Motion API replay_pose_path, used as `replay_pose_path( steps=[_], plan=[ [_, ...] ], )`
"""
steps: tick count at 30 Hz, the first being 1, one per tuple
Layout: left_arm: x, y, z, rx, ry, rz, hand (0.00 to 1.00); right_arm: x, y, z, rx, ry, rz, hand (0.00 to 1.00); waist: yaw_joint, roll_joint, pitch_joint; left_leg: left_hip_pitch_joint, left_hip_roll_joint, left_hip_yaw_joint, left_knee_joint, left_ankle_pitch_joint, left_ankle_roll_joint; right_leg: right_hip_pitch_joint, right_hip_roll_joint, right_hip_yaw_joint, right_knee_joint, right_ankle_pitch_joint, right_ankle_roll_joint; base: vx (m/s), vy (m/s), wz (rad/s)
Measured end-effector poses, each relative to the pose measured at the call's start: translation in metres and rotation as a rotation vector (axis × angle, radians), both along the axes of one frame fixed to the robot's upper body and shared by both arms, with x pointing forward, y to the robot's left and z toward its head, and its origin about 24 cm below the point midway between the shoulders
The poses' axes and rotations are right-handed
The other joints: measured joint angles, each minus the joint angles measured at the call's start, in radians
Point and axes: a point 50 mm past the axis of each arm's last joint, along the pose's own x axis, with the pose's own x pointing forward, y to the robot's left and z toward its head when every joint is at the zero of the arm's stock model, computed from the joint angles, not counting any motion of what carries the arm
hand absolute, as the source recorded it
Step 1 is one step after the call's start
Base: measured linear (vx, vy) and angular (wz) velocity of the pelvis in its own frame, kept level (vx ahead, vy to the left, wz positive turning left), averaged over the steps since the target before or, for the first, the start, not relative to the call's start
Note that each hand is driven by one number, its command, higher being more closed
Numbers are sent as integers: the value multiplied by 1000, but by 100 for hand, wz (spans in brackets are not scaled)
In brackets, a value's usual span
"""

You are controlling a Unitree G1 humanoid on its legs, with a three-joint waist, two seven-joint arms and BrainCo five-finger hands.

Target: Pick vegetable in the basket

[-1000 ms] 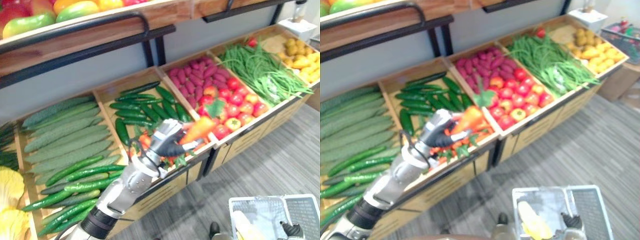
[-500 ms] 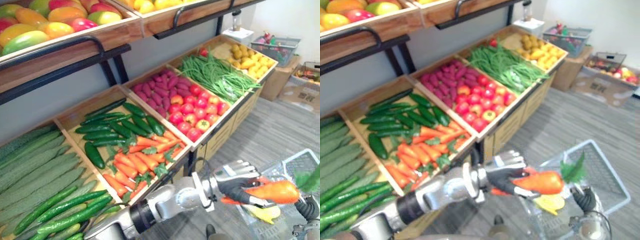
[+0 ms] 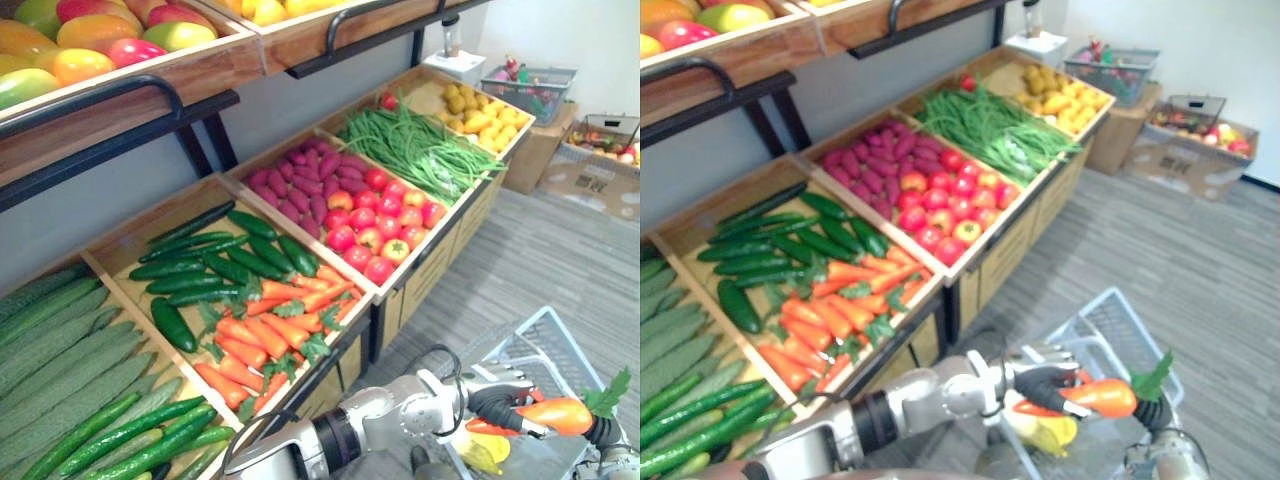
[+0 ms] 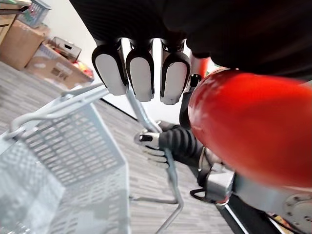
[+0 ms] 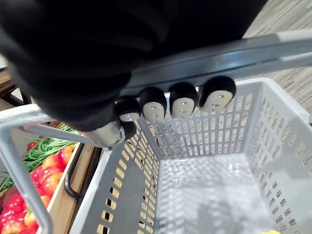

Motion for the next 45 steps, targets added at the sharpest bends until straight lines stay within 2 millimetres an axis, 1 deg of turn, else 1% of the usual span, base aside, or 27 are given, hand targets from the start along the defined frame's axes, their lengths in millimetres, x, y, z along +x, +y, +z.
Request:
replay_pose_path(
  steps=[2, 5, 9, 12, 13, 15, 18, 19, 27, 32, 36, 40, 43, 45],
  plan=[
    [2, 3, -9, 49, -7, 14, 100, -2, 0, -1, 7, 2, -3, 100, -10, 0, 0, -8, -1, -12, -2, 2, 3, 0, -3, -10, 0, -3, 1, -11, -16, 16],
    [5, 6, -21, 107, 9, 39, 100, -1, 0, 0, 16, -6, -5, 100, -17, 0, 0, -13, -6, -13, -17, 11, 4, -13, -3, -10, 0, -3, 1, -3, -4, 2],
    [6, 5, -29, 148, 2, 54, 100, -1, 2, -1, 24, -7, -9, 100, -19, -3, 2, -9, -15, -14, -36, 25, 6, -17, -3, -12, -2, -3, 1, -1, -1, 1],
    [7, 9, -38, 191, -7, 67, 100, 0, 5, -4, 36, -8, -7, 100, -23, -7, 4, -8, -15, -18, -36, 25, 6, -17, -3, -12, -2, -3, 1, 0, 0, 0],
    [8, 12, -44, 224, -3, 81, 100, 2, 6, -3, 37, -15, -9, 100, -28, -9, 5, -8, -16, -18, -36, 25, 6, -17, -4, -12, -3, -3, 1, 0, 0, 0],
    [9, 13, -48, 245, 4, 92, 100, 2, 7, -4, 39, -16, -7, 100, -32, -10, 5, -9, -16, -18, -37, 25, 6, -17, -4, -12, -5, -3, 1, -15, -13, 0],
    [8, 11, -48, 252, -14, 87, 100, 3, 9, -5, 41, -17, -3, 100, -41, -10, 5, -6, -18, -15, -51, 25, 6, -18, -2, -10, -6, -3, 1, -23, -16, -2],
    [8, 10, -47, 249, -17, 85, 0, 3, 9, -5, 42, -17, -1, 100, -42, -12, 6, -5, -18, -14, -51, 25, 6, -18, -2, -9, -6, -3, 1, -28, -24, -4],
    [15, 8, -41, 223, -35, 144, 0, 0, 18, -11, 71, -27, -33, 100, -44, -29, 14, -1, -17, -10, -50, 25, 6, -17, -1, -9, -6, -3, 1, -7, -13, -1],
    [18, 4, -34, 187, -51, 160, 0, -2, 22, -14, 85, -28, -51, 100, -44, -41, 15, -2, -17, -8, -47, 25, 6, -17, -2, -13, -6, -3, 1, -10, -13, 0],
    [16, -3, -22, 131, -68, 147, 0, -5, 22, -16, 87, -23, -58, 100, -43, -44, 15, -8, -15, -13, -42, 25, 6, -17, -4, -20, -6, -3, 1, -5, -7, 2],
    [17, -8, -15, 109, -82, 136, 0, -5, 22, -16, 87, -21, -62, 100, -42, -44, 15, -15, -14, -25, -34, 25, 6, -16, -8, -32, -6, -3, 1, -8, -8, 8],
    [15, -11, -7, 75, -94, 125, 0, -6, 21, -20, 91, -7, -76, 100, -41, -44, 16, -19, -15, -40, -34, 25, 7, -12, -14, -43, -6, -3, 1, -34, -17, 12],
    [12, -16, 5, 24, -101, 108, 0, -8, 19, -28, 95, 11, -105, 100, -40, -45, 15, -33, -17, -64, -34, 26, 10, -11, -22, -63, -6, -3, 1, -43, -15, 25]
  ],
)
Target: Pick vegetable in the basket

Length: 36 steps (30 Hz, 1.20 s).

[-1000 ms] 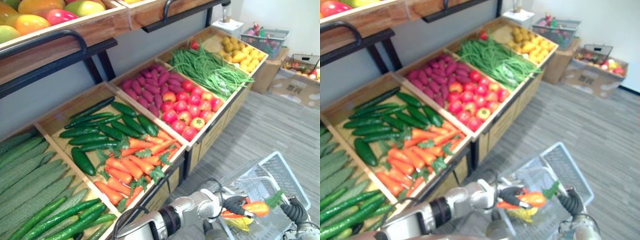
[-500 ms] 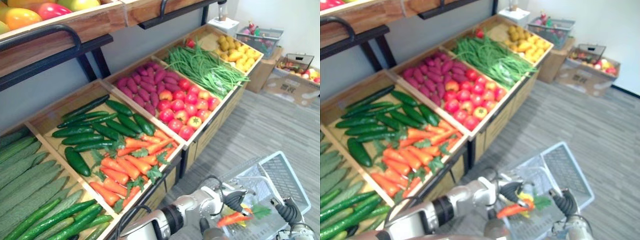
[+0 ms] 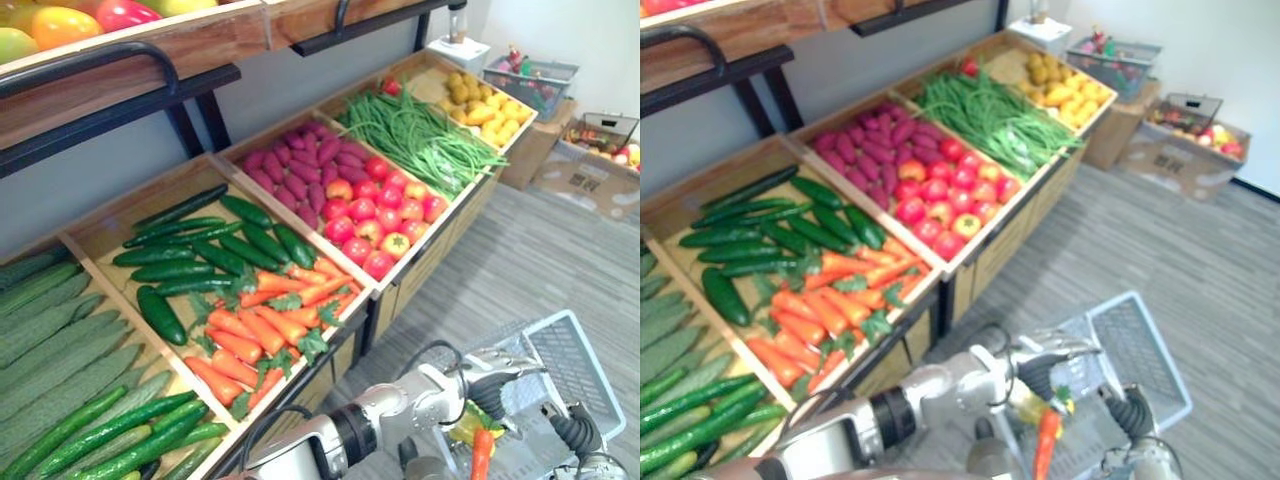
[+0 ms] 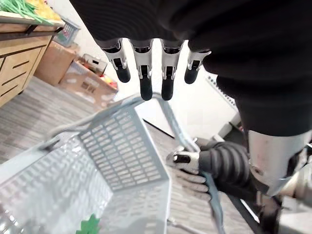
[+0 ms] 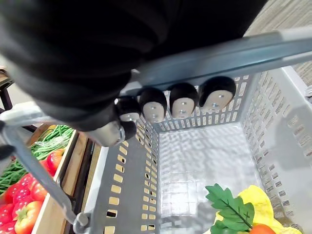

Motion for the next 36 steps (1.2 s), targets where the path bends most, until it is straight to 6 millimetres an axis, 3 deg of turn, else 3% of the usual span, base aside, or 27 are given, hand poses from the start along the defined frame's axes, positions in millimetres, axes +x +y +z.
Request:
replay_pose_path(
  steps=[3, 5, 7, 8, 11, 12, 14, 15, 17, 19, 22, 25, 29, 34, 36],
  plan=[
    [-5, -6, 21, -91, -12, -31, 0, -3, -5, -9, 11, 32, -40, 100, 13, -2, 1, -4, 0, -22, 0, 3, 4, 11, -5, -20, -2, 0, 0, -27, -19, 25],
    [-14, -9, 50, -223, -9, -94, 0, -10, -10, -20, 22, 75, -89, 100, 33, -1, 1, -16, -2, -55, -1, 8, 10, 22, -11, -47, -6, 0, 0, -39, -19, 40],
    [-20, -3, 72, -333, -26, -145, 0, -15, -15, -27, 29, 105, -130, 100, 53, -1, 1, -18, -5, -79, -11, 19, 15, 30, -16, -67, -9, 0, 0, -31, -19, 35],
    [-19, 9, 83, -385, -53, -150, 0, -18, -17, -33, 36, 125, -160, 100, 59, 0, 0, -18, -6, -93, -23, 28, 15, 37, -16, -81, -9, 0, 0, -50, -16, 28],
    [4, 58, 93, -505, -49, 8, 0, -26, -27, -45, 49, 168, -255, 100, 79, 3, -2, -33, -8, -139, -33, 49, 21, 45, -19, -117, -15, 0, 0, -39, -18, 38],
    [17, 89, 93, -551, -68, 143, 0, -33, -31, -51, 52, 191, -311, 100, 91, 4, -3, -37, -8, -159, -33, 56, 21, 49, -21, -134, -16, 0, 0, -20, -22, 42],
    [27, 128, 95, -601, -110, 313, 0, -41, -34, -57, 62, 223, -368, 100, 106, 5, -4, -43, -7, -175, -33, 63, 23, 54, -21, -147, -17, 0, 0, -19, -18, 36],
    [31, 169, 98, -679, -169, 507, 0, -48, -33, -66, 77, 261, -412, 100, 113, 6, -5, -54, -8, -199, -33, 68, 26, 62, -20, -167, -24, 0, -1, -17, -23, 44],
    [29, 208, 97, -739, -222, 704, 0, -56, -30, -74, 95, 307, -443, 100, 124, 6, -6, -58, -9, -218, -33, 71, 27, 74, -22, -184, -31, 0, -1, -4, -12, 37],
    [24, 260, 87, -778, -296, 984, 0, -70, -26, -85, 127, 371, -485, 100, 161, 3, -11, -69, -13, -244, -33, 75, 30, 86, -25, -209, -41, 0, -1, -7, 2, 33],
    [13, 307, 69, -789, -355, 1274, 0, -74, -21, -91, 138, 405, -523, 100, 176, 6, -13, -82, -22, -283, -33, 85, 39, 102, -33, -249, -49, 0, -2, 5, 4, 39],
    [-2, 355, 30, -698, -324, 1611, 0, -74, -22, -92, 143, 400, -558, 100, 191, 6, -21, -96, -29, -311, -33, 91, 44, 105, -38, -281, -50, -4, -8, -13, 5, 26],
    [-33, 391, -15, -547, -243, 1905, 0, -74, -22, -93, 139, 397, -586, 100, 192, -9, -32, -104, -36, -358, -34, 97, 49, 125, -44, -328, -55, -14, -24, 1, -1, 32],
    [-73, 410, -66, -345, -66, 2106, 0, -80, -19, -96, 158, 382, -654, 100, 219, -18, -43, -104, -43, -393, -34, 97, 50, 154, -48, -368, -67, -20, -32, 18, 1, 24],
    [-99, 417, -87, -247, 39, 2207, 0, -81, -16, -97, 174, 362, -698, 100, 218, -17, -43, -110, -46, -415, -34, 99, 52, 164, -51, -391, -67, -26, -28, 19, -4, 29]
  ],
)
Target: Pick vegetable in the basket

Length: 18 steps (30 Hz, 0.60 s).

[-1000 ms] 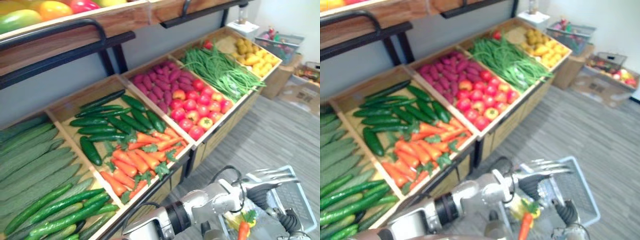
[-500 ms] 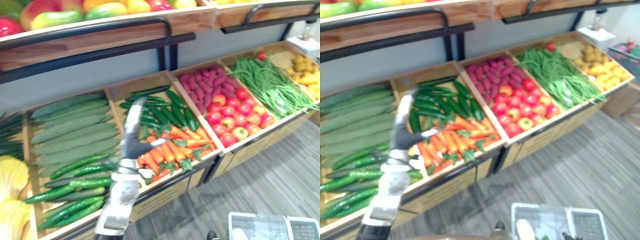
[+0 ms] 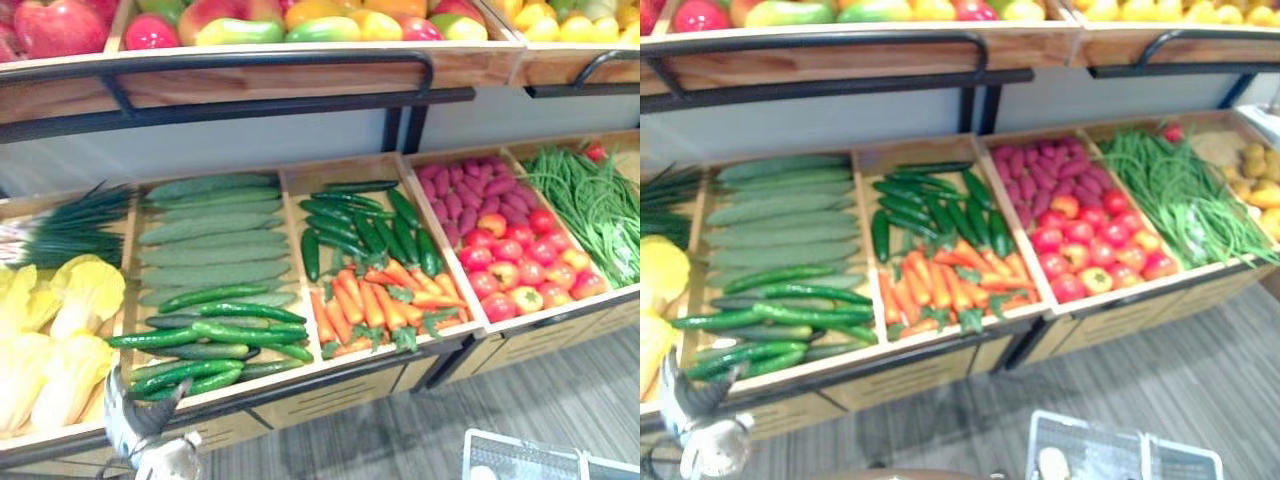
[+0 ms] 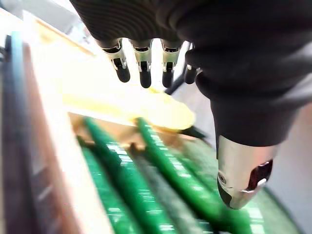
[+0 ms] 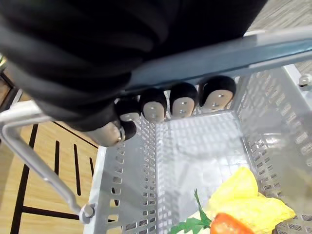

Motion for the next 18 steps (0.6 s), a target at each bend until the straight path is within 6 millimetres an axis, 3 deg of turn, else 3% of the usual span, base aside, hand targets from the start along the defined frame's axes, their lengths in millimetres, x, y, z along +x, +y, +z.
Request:
replay_pose_path(
  steps=[2, 4, 8, 13, 18],
  plan=[
    [-26, 2, -21, -61, 100, 96, 0, -2, 1, -1, -1, -5, -31, 100, 2, 3, -2, 0, -2, -11, 0, 0, 0, 10, -1, -15, -5, -1, 1, 24, -5, 23],
    [-65, -3, -46, -178, 202, 276, 0, -5, 3, -2, 3, -14, -74, 100, 4, 5, -7, -7, -4, -22, 0, 0, 0, 14, -2, -27, -13, -2, 2, 33, -6, 15],
    [-117, -22, -72, -380, 242, 586, 0, -8, 7, -5, 9, -11, -146, 100, 5, 4, -7, -10, -4, -29, 0, -2, -3, 18, -1, -37, -16, -4, 3, 30, -12, 7],
    [-134, -37, -82, -464, 282, 659, 0, -6, 13, -9, 34, 5, -161, 100, 2, 6, -8, -8, 0, -27, 0, -6, -8, 20, 4, -36, -18, -7, 3, 13, -10, -1],
    [-132, -50, -94, -616, 337, 583, 0, 2, 15, -10, 47, 4, -133, 100, -1, 10, -8, 8, 5, -1, 0, -10, -13, 18, 8, -3, -17, -7, 2, 16, -8, -15]
  ],
)
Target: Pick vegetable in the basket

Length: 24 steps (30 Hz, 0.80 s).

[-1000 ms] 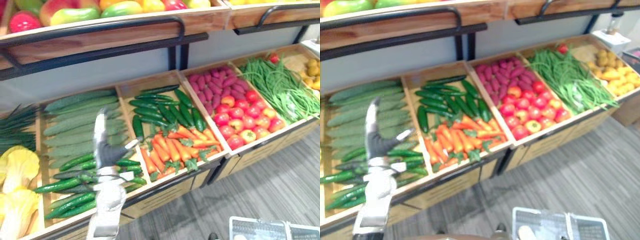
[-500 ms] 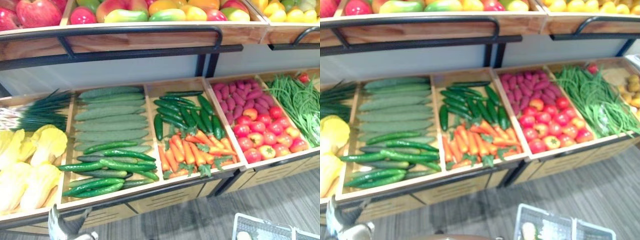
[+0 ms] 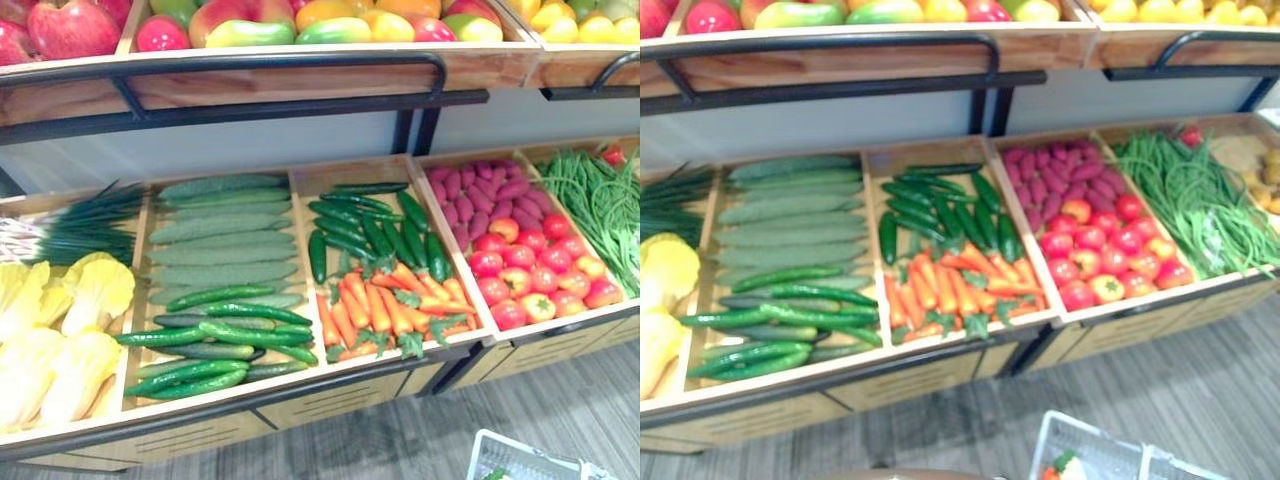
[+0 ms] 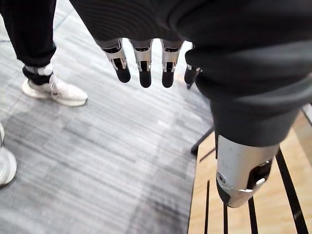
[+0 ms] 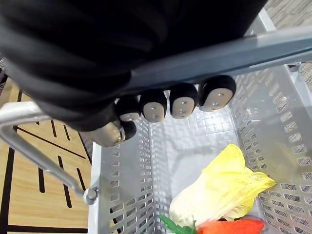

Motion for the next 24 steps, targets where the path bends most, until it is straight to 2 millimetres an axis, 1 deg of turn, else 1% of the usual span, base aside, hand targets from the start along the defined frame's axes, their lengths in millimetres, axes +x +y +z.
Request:
replay_pose_path(
  steps=[1, 3, 5, 8, 9, 11, 12, 13, 14, 15, 16, 17, 18, 19, 20, 21, 22, 23, 24],
  plan=[
    [2, -2, -2, -22, -1, -19, 0, 1, 0, 0, 2, 0, 6, 100, 0, 0, 0, 2, 1, 4, 0, -1, 0, -2, 1, 6, 0, 0, 0, 8, -10, -22],
    [13, -6, -6, -85, -26, -93, 0, 8, 1, 0, 8, -2, 38, 100, -3, 2, 0, 1, 4, 17, 0, -1, -1, -12, 3, 19, 3, 0, 0, 5, -12, -18],
    [19, -8, -7, -113, -42, -136, 0, 9, 0, 0, 9, -1, 47, 100, -3, 5, 0, 6, 6, 28, 0, -4, -2, -14, 4, 30, 4, 0, 0, 13, -10, -19],
    [22, -14, -11, -198, -46, -225, 0, 12, -5, 2, 21, -1, 65, 100, -3, 9, 1, 28, 7, 56, 0, -13, -7, -12, 5, 58, 4, 0, 0, 22, -4, -27],
    [24, -17, -12, -224, -49, -261, 0, 12, -8, 2, 22, 0, 68, 100, -3, 15, 2, 38, 7, 66, 1, -18, -9, -10, 6, 70, 5, 0, 0, 19, -1, -24],
    [30, -21, -14, -247, -50, -324, 0, 14, -9, 3, 21, -5, 71, 100, -4, 13, 13, 46, 9, 80, 18, -33, -8, -14, 0, 79, 38, -13, 3, 40, 4, -19],
    [37, -22, -14, -261, -57, -366, 0, 15, -9, 3, 23, -8, 73, 100, -6, 9, 34, 31, 21, 85, 99, -75, -8, -20, -11, 94, 85, -31, -2, 30, 15, -23],
    [43, -21, -14, -265, -59, -410, 0, 16, -9, 3, 24, -9, 73, 100, -6, 10, 42, 6, 38, 87, 185, -123, -6, -31, -18, 104, 126, -46, -7, 3, 15, -20],
    [47, -21, -14, -266, -62, -435, 0, 15, -9, 3, 25, -11, 73, 100, -9, 12, 46, -5, 46, 87, 219, -142, -7, -33, -18, 106, 137, -46, -8, -32, 36, -19],
    [58, -21, -13, -266, -65, -496, 0, 16, -10, 4, 26, -19, 77, 100, -12, 12, 50, -19, 53, 91, 262, -166, -5, -48, -23, 120, 154, -46, -8, -58, 66, -22],
    [67, -20, -13, -268, -61, -550, 0, 22, -10, 5, 22, -40, 91, 100, -18, 9, 55, -41, 59, 113, 297, -184, 3, -76, -26, 142, 177, -42, -6, -70, 91, -35],
    [72, -20, -13, -266, -60, -569, 0, 25, -9, 6, 18, -49, 104, 100, -18, 7, 58, -50, 63, 124, 308, -192, 6, -95, -27, 164, 187, -34, -5, -109, 96, -72],
    [80, -18, -12, -256, -56, -607, 0, 34, -7, 7, 12, -65, 144, 100, -17, 8, 65, -69, 84, 163, 329, -208, 10, -139, -18, 210, 193, 7, -7, -156, 123, -99],
    [87, -15, -10, -241, -64, -625, 0, 41, -4, 8, 13, -82, 172, 100, -22, 11, 77, -75, 101, 207, 346, -218, 21, -164, -3, 222, 171, 76, -8, -152, 135, -109],
    [92, -13, -9, -233, -73, -630, 0, 44, -2, 8, 14, -91, 181, 100, -25, 12, 83, -75, 104, 235, 348, -216, 30, -177, 11, 220, 148, 124, -16, -190, 161, -129],
    [93, -14, -9, -235, -75, -628, 0, 52, 1, 9, 15, -111, 215, 100, -20, 53, 86, -75, 142, 305, 316, -198, 56, -170, 43, 216, 49, 242, -29, -167, 126, -114],
    [95, -15, -9, -233, -79, -638, 0, 59, 2, 11, 10, -126, 236, 100, -21, 53, 108, -66, 153, 335, 308, -193, 62, -181, 43, 157, 114, 217, -53, -248, 157, -126],
    [101, -12, -6, -210, -94, -658, 0, 64, 2, 12, 6, -136, 248, 100, -31, 50, 134, -48, 150, 379, 277, -176, 73, -204, 0, 48, 348, 79, -102, -186, 156, -113],
    [102, -8, -4, -194, -91, -677, 0, 60, 4, 10, 17, -112, 255, 100, -27, 33, 140, -17, 145, 430, 244, -157, 78, -193, -38, -16, 514, -7, -105, -163, 156, -112]
  ],
)
